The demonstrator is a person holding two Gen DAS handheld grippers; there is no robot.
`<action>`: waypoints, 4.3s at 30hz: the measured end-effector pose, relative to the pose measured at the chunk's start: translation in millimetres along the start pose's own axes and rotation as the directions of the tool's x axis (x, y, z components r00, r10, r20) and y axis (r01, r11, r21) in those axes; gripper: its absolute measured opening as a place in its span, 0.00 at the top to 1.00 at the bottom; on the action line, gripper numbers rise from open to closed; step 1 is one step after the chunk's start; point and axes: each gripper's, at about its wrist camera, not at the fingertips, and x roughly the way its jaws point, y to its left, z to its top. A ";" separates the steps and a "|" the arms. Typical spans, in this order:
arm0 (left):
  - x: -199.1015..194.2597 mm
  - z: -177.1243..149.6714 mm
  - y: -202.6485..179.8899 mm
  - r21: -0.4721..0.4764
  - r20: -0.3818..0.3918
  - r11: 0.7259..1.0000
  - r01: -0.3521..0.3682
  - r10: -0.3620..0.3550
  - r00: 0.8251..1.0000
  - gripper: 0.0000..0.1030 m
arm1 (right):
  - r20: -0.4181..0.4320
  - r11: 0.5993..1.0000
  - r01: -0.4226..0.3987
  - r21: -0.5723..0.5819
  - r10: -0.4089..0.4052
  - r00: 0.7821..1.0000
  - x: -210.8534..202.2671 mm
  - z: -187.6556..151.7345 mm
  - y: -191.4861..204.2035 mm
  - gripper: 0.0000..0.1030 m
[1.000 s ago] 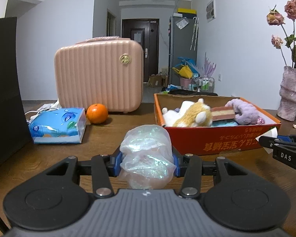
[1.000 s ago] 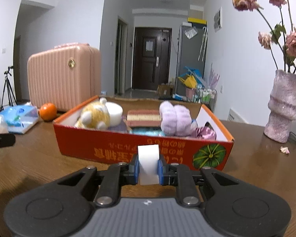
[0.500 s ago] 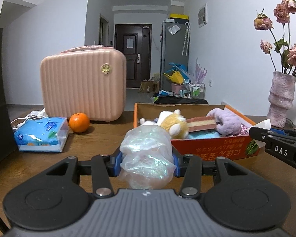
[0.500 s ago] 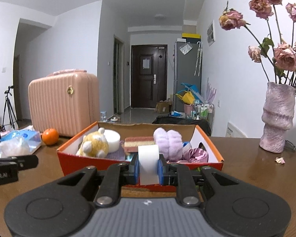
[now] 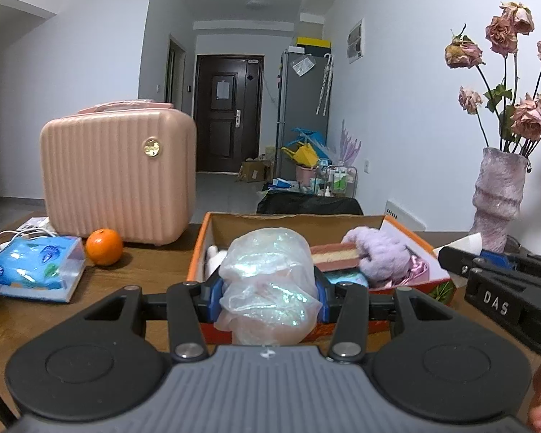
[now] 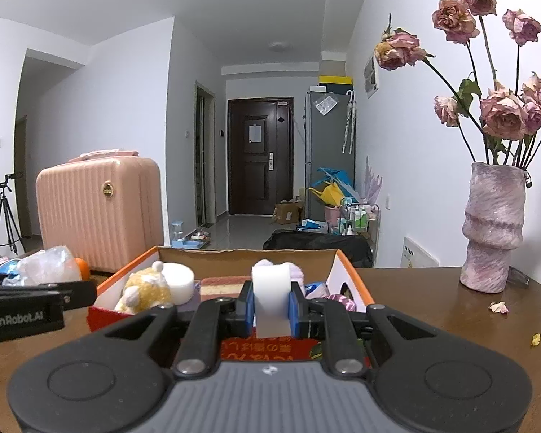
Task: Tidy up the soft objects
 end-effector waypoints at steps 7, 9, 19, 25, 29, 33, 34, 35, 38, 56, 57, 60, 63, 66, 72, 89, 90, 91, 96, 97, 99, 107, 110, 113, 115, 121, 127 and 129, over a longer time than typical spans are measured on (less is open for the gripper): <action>15.9 9.4 -16.4 0.000 0.015 1.000 0.024 -0.024 1.000 0.54 | 0.016 1.000 0.021 0.006 -0.021 1.000 11.2 4.0 -11.4 0.83; 20.9 11.6 -20.2 0.001 0.019 1.000 0.028 -0.028 0.999 0.54 | 0.018 1.000 0.026 0.008 -0.027 0.999 15.7 5.1 -14.9 0.83; 50.6 20.4 -30.8 -0.008 0.014 0.999 0.041 -0.041 0.999 0.54 | 0.026 0.999 0.045 0.024 -0.045 0.999 43.9 11.6 -28.8 0.83; 70.3 26.6 -36.3 -0.014 0.013 0.998 0.057 -0.056 0.998 0.54 | 0.029 0.998 0.051 0.024 -0.052 0.998 62.2 14.6 -31.6 0.83; 84.1 30.5 -39.0 -0.018 0.011 0.998 0.057 -0.057 0.998 0.54 | 0.026 0.998 0.059 0.025 -0.059 0.998 77.0 16.2 -33.5 0.83; 98.0 34.0 -39.4 -0.020 0.010 0.998 0.055 -0.054 0.998 0.54 | 0.021 0.998 0.062 0.028 -0.063 0.998 93.4 18.3 -34.9 0.83; 101.6 35.2 -39.8 -0.020 0.010 0.998 0.054 -0.054 0.998 0.54 | 0.020 0.998 0.063 0.029 -0.064 0.998 97.9 18.7 -35.3 0.83; 105.0 36.1 -39.8 -0.020 0.010 0.998 0.052 -0.052 0.999 0.54 | 0.018 0.997 0.064 0.031 -0.065 0.998 101.8 18.8 -35.8 0.83; 115.7 39.2 -39.5 -0.020 0.008 0.999 0.049 -0.048 0.999 0.54 | 0.011 0.997 0.068 0.032 -0.068 0.998 113.7 18.8 -37.8 0.83; 162.9 43.5 -39.3 0.001 -0.023 1.000 -0.015 0.015 1.000 0.54 | -0.010 0.997 0.079 0.022 -0.078 0.997 159.7 22.3 -43.6 0.82; 163.5 43.0 -38.7 0.001 -0.025 1.000 -0.015 0.015 1.000 0.54 | -0.013 0.997 0.075 0.018 -0.075 0.997 160.9 21.8 -43.2 0.82; 164.7 42.9 -40.6 -0.001 -0.029 1.000 -0.019 0.019 0.999 0.53 | -0.015 0.997 0.074 0.010 -0.074 0.997 162.1 21.1 -42.8 0.82; 163.2 42.3 -39.5 -0.004 -0.023 1.000 -0.028 0.028 0.999 0.51 | -0.016 0.997 0.072 0.009 -0.072 0.997 161.2 20.6 -43.1 0.78; 161.5 42.8 -39.3 -0.010 -0.013 0.999 -0.044 0.044 0.999 0.40 | -0.025 0.997 0.072 0.008 -0.072 0.997 163.2 22.3 -45.3 0.77; 157.6 43.9 -36.7 -0.035 0.012 0.995 -0.095 0.096 0.995 0.08 | -0.033 0.996 0.083 0.015 -0.083 0.996 164.4 22.7 -48.1 0.42; 157.3 46.3 -27.1 -0.071 0.011 0.989 -0.129 0.130 0.991 0.00 | -0.001 0.992 0.118 0.038 -0.118 0.993 159.2 20.6 -51.9 0.00; 157.1 46.4 -26.9 -0.071 0.011 0.989 -0.128 0.129 0.992 0.00 | -0.002 0.992 0.118 0.036 -0.118 0.993 159.1 20.6 -51.8 0.00; 157.0 46.5 -27.0 -0.072 0.012 0.989 -0.127 0.128 0.992 0.00 | -0.001 0.992 0.119 0.034 -0.119 0.993 158.6 20.4 -51.7 0.00; 153.0 46.1 -26.4 -0.070 0.020 0.989 -0.127 0.129 0.991 0.00 | 0.008 0.991 0.127 0.033 -0.127 0.992 153.2 17.4 -50.2 0.00; 151.5 45.5 -26.3 -0.070 0.021 0.989 -0.127 0.128 0.991 0.00 | 0.013 0.991 0.128 0.033 -0.129 0.992 151.3 16.6 -50.4 0.00; 149.0 45.4 -24.6 -0.070 0.024 0.990 -0.126 0.128 0.992 0.00 | 0.024 0.991 0.130 0.035 -0.130 0.991 146.4 15.7 -51.1 0.00; 130.3 41.0 -18.4 -0.075 0.030 0.990 -0.122 0.125 0.992 0.00 | 0.061 0.989 0.140 0.036 -0.142 0.988 123.9 11.9 -52.5 0.00; 120.8 38.1 -15.7 -0.072 0.038 0.990 -0.123 0.126 0.991 0.00 | 0.069 0.989 0.144 0.033 -0.146 0.987 115.1 10.2 -52.3 0.00; 110.5 34.9 -12.4 -0.068 0.042 0.990 -0.126 0.129 0.991 0.00 | 0.078 0.988 0.150 0.029 -0.151 0.985 104.4 8.0 -50.7 0.00; 104.2 32.0 -12.0 -0.062 0.046 0.989 -0.133 0.136 0.990 0.00 | 0.083 0.988 0.152 0.030 -0.154 0.985 97.4 6.3 -50.4 0.00; 82.1 23.4 -4.2 -0.059 0.046 0.989 -0.138 0.141 0.989 0.00 | 0.090 0.987 0.159 0.034 -0.161 0.983 76.4 1.3 -50.5 0.00; 55.3 13.3 5.7 -0.052 0.042 0.989 -0.140 0.143 0.989 0.00 | 0.078 0.987 0.158 0.042 -0.161 0.984 50.8 -6.2 -47.9 0.00; 46.1 9.6 9.4 -0.050 0.042 0.988 -0.143 0.145 0.989 0.00 | 0.075 0.986 0.158 0.042 -0.161 0.984 41.0 -8.9 -47.4 0.00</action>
